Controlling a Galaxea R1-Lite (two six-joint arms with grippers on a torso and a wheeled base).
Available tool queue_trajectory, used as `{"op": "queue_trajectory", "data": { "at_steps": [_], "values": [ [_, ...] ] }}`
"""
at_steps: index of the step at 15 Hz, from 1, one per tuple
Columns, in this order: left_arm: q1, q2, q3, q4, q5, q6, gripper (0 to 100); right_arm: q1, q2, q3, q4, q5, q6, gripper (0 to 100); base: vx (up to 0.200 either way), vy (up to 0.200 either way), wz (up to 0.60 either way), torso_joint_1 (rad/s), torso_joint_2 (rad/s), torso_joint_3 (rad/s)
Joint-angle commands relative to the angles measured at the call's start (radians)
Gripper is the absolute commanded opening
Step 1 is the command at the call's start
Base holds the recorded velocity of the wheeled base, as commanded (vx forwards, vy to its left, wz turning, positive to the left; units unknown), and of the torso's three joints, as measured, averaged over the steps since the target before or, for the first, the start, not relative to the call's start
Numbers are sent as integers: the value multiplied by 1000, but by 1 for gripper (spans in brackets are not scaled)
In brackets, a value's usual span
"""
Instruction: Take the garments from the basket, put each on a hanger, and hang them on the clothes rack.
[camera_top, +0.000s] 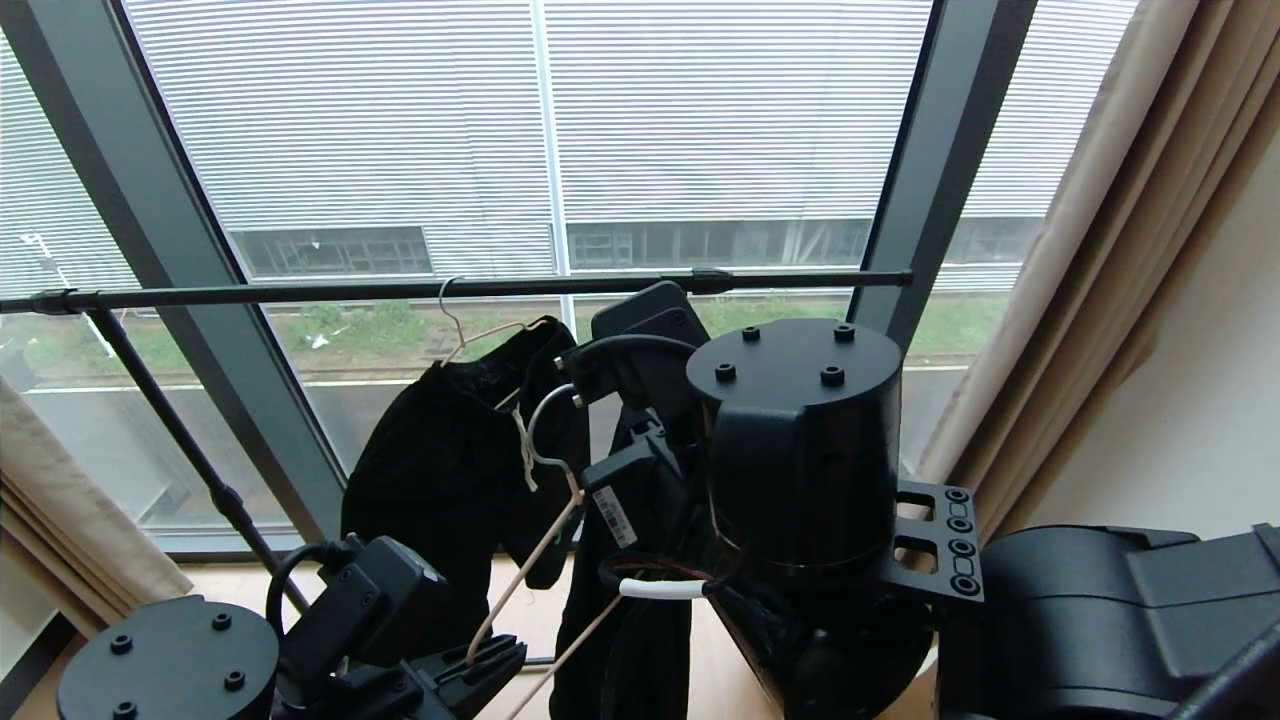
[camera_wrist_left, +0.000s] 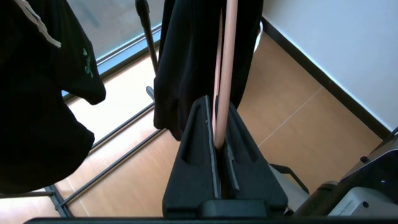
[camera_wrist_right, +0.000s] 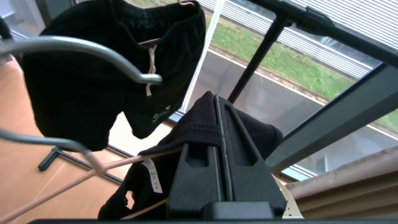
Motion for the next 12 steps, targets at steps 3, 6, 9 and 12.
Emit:
{"op": "queue_trajectory", "data": {
  "at_steps": [3,6,9,12],
  "values": [
    [-2,1,7,-31,0,-1,0,24,2,5,-2,0,1,0,0,0,0,0,0,0],
    [-2,-3,7,-32,0,-1,0,24,4,5,2,0,10,0,0,0,0,0,0,0],
    [-2,-5,19,-72,0,-1,0,24,2,7,2,-1,10,0,0,0,0,0,0,0],
    [-2,-5,20,-83,0,-1,0,24,4,5,2,-1,13,0,0,0,0,0,0,0]
  ]
}}
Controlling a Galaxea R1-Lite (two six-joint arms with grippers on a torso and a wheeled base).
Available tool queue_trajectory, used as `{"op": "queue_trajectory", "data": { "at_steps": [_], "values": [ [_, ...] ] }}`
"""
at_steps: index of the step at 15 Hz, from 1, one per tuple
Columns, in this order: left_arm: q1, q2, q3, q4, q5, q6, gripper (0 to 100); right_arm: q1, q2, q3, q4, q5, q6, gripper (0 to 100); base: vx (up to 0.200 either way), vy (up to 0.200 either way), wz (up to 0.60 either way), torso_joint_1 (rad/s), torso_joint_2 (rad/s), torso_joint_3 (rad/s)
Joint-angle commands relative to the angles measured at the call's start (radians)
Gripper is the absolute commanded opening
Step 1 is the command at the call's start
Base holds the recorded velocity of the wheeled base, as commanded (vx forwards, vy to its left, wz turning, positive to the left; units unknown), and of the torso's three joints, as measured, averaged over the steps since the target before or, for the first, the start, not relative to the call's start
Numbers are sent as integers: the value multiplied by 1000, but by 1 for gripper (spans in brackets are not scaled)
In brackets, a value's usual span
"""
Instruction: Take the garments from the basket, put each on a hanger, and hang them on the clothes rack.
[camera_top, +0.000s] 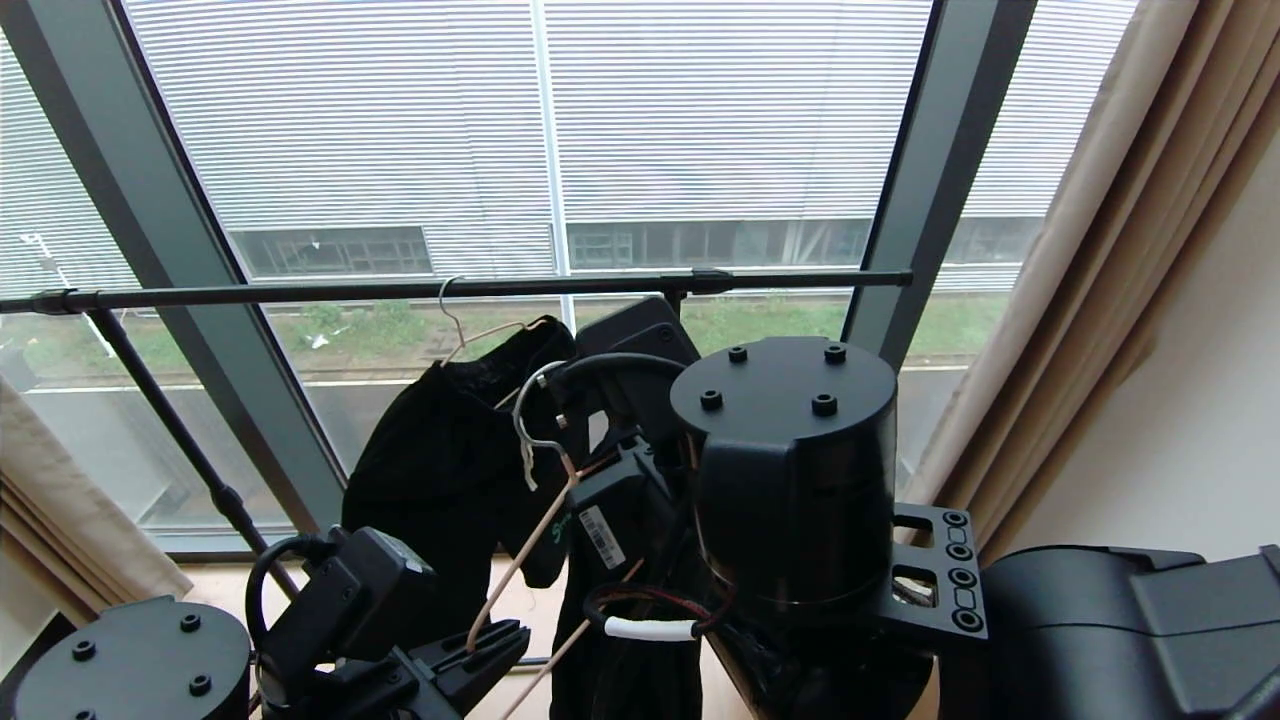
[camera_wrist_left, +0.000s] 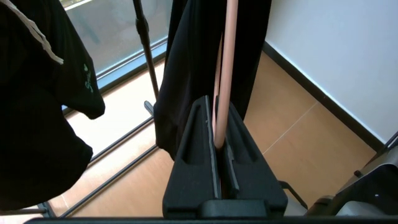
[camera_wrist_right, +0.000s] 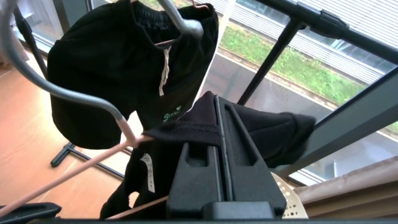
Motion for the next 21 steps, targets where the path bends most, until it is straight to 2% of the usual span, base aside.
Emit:
{"op": "queue_trajectory", "data": {
  "at_steps": [1,4,5,8,10,12,17,21],
  "values": [
    [0,-1,0,0,1,0,0,0,4,-1,-1,0,-1,0,0,0,0,0,0,0],
    [1,-1,0,0,2,0,0,0,2,-2,-1,-2,-1,0,0,0,0,0,0,0],
    [1,-1,0,0,2,0,0,0,2,1,-2,-3,-1,100,0,0,0,0,0,0],
    [1,-1,0,0,1,0,0,-15,-31,13,-1,-11,-2,100,0,0,0,0,0,0],
    [1,-2,0,0,2,0,0,-70,-79,48,6,-12,-4,100,0,0,0,0,0,0],
    [1,-2,-2,0,2,0,0,-87,-100,62,6,-11,-5,100,0,0,0,0,0,0],
    [1,1,0,-23,2,0,0,-81,-111,78,9,-8,-7,100,0,0,0,0,0,0],
    [9,4,-2,-23,2,0,0,-35,-93,79,9,-8,-5,100,0,0,0,0,0,0]
  ]
}}
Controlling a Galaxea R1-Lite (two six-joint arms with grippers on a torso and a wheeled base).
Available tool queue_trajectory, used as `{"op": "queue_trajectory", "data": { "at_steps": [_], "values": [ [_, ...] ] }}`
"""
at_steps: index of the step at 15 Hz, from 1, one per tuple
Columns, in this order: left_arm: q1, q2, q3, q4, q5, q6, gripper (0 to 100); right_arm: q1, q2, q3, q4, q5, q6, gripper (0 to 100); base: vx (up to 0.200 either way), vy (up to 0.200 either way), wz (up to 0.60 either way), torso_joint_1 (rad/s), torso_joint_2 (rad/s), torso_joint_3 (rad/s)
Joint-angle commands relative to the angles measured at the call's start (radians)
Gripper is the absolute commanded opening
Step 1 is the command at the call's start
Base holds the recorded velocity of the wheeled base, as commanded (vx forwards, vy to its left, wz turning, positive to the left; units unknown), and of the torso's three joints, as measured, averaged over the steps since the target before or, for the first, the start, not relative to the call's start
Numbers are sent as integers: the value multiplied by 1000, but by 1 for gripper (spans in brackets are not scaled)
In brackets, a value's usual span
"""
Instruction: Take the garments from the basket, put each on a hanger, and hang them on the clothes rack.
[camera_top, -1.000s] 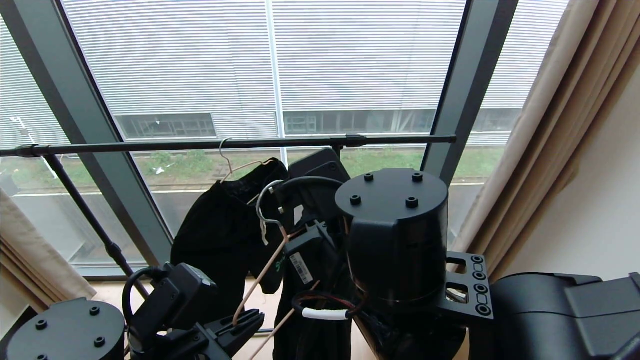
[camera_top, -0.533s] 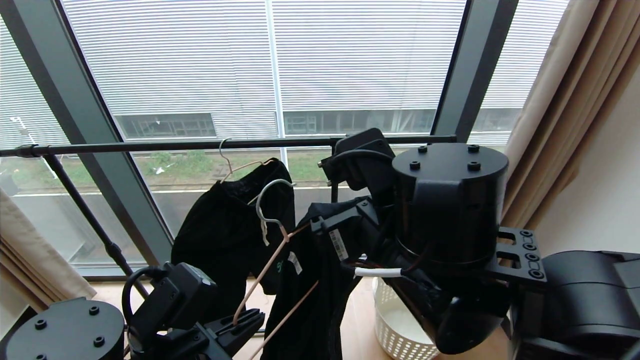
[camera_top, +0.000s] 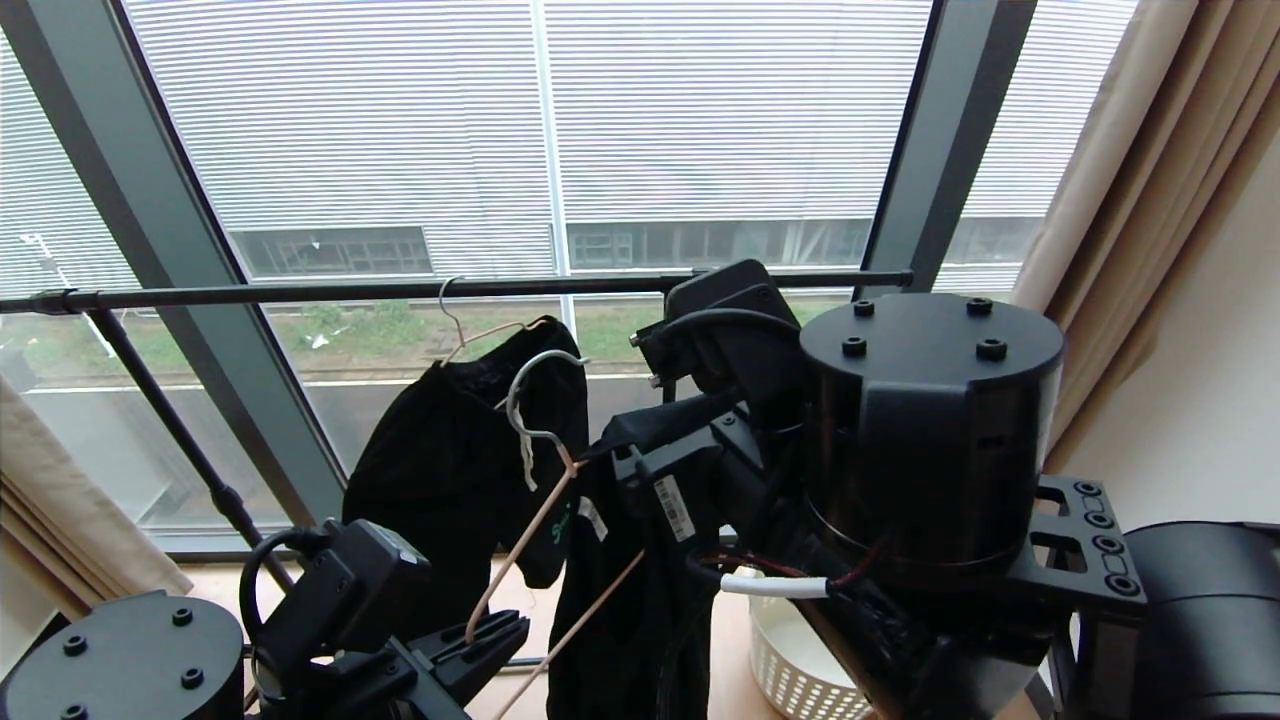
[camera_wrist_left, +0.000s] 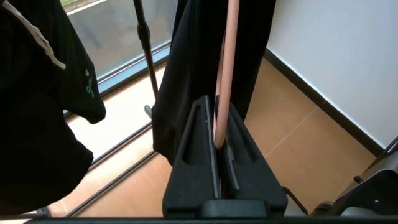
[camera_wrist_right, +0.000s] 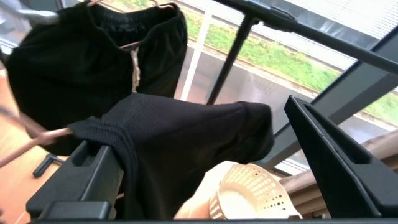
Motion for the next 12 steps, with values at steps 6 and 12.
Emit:
{"op": "queue_trajectory", "data": {
  "at_steps": [6,12],
  "values": [
    [9,-1,-3,0,0,-1,0,10,-68,104,47,67,-25,100,0,0,0,0,0,0],
    [9,-5,16,0,-3,-1,0,-25,-163,141,189,255,-72,100,0,0,0,0,0,0]
  ]
}}
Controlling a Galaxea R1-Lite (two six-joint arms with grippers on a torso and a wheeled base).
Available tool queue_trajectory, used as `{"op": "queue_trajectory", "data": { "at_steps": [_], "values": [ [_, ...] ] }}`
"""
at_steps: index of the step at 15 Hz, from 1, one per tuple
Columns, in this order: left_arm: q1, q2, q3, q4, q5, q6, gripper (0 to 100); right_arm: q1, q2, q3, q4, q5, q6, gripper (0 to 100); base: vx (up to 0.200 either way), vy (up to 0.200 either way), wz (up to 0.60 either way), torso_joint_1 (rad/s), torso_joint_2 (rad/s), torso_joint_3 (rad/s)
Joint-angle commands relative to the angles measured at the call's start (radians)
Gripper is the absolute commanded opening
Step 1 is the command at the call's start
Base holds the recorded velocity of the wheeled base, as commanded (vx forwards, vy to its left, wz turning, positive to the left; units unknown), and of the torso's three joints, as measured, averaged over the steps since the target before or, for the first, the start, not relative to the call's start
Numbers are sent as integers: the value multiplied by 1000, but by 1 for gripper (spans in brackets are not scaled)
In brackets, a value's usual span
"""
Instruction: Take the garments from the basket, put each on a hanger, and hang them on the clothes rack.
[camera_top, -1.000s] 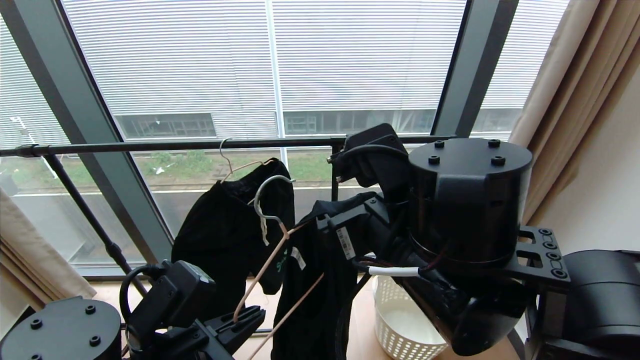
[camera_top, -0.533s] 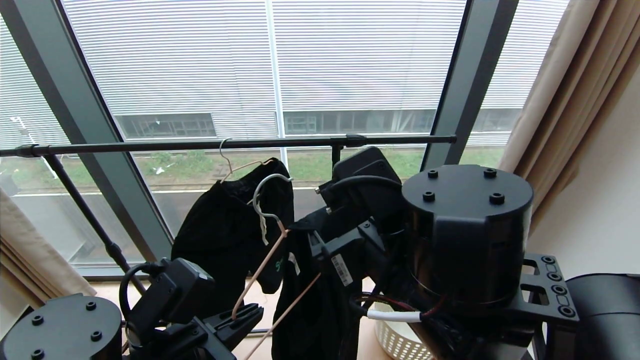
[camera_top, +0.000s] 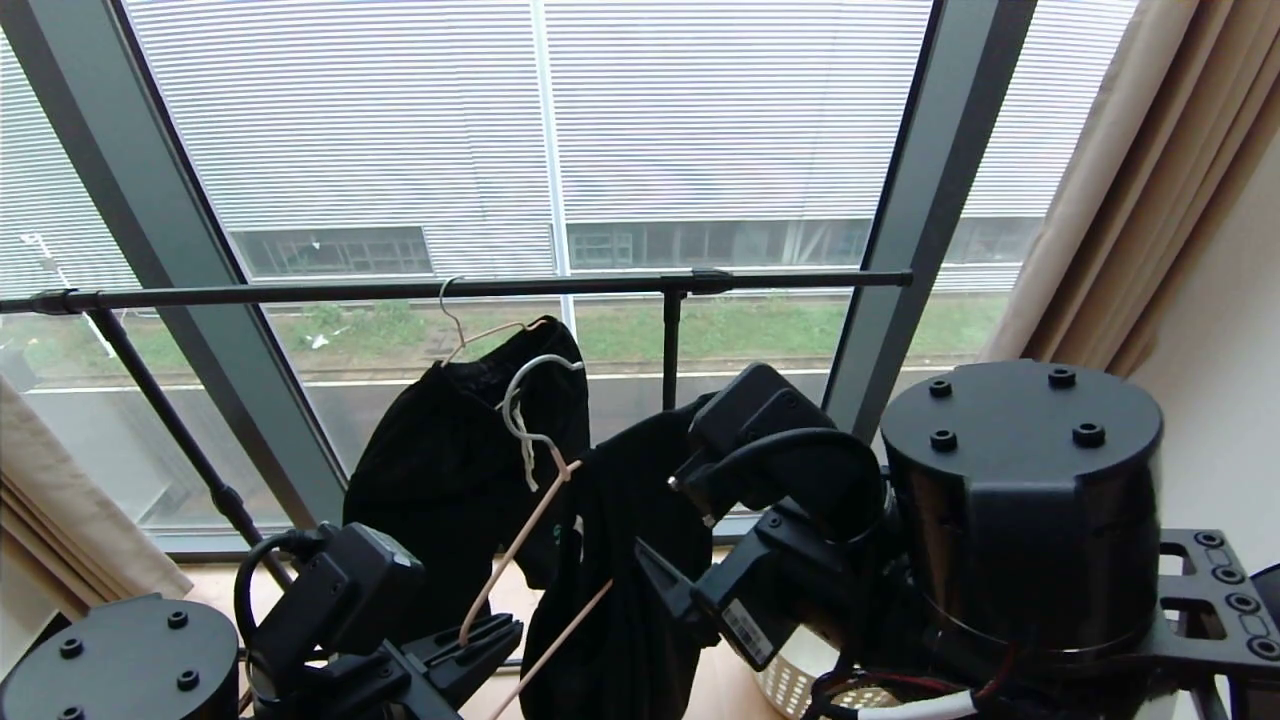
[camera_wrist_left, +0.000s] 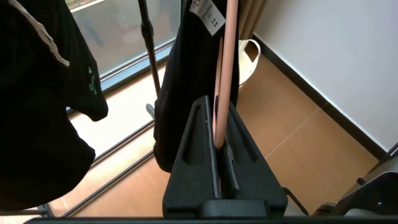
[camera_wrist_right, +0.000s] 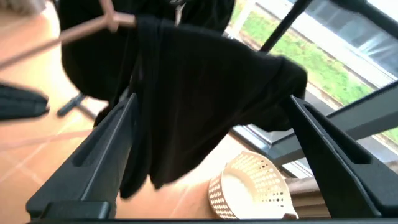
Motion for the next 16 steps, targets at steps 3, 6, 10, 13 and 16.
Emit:
{"op": "queue_trajectory", "data": {
  "at_steps": [3,6,10,13,16],
  "values": [
    [-2,2,24,-1,-6,4,0,-133,-100,0,134,186,-111,100,0,0,0,0,0,0],
    [-2,1,37,-1,-55,5,0,-294,-106,-14,223,453,-312,100,0,0,0,0,0,0],
    [-8,-4,40,-1,-56,5,0,-447,-59,-238,585,801,-565,100,0,0,0,0,0,0],
    [-10,-10,50,-16,-58,8,0,-530,59,-478,861,957,-775,100,0,0,0,0,0,0],
    [-31,-15,80,-48,-61,45,0,-531,174,-683,1041,965,-820,100,0,0,0,0,0,0]
  ]
}}
